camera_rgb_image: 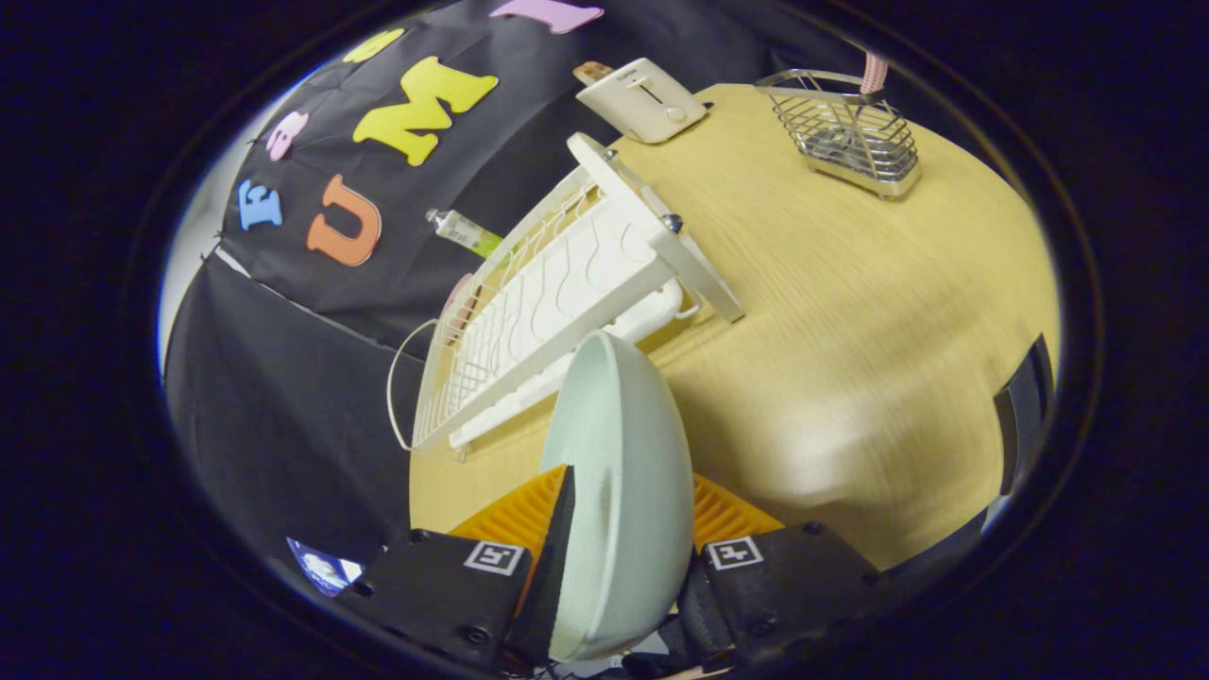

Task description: Take the plate from the dish rack, then take the spoon from the basket and place it into the plate.

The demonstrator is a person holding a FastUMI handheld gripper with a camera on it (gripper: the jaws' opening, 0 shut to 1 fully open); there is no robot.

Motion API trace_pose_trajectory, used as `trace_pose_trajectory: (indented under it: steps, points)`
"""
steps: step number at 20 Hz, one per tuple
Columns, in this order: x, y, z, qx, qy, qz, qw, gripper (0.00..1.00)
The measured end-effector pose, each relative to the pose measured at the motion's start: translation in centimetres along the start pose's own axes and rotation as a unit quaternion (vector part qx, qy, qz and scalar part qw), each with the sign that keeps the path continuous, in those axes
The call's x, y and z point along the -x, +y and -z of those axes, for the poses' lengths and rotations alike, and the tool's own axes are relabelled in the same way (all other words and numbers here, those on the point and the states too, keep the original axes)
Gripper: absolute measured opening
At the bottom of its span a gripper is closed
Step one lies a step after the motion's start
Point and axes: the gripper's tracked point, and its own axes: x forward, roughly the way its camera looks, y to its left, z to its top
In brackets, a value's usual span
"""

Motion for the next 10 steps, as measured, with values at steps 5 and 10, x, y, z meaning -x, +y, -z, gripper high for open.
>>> trace_pose_trajectory:
  steps: [5, 10]
  points:
    - [0.5, -0.5, -0.9, 0.013, -0.021, -0.003, 1.0, 0.64]
    - [2.7, -1.6, -3.5, 0.08, -0.096, 0.017, 0.992, 0.7]
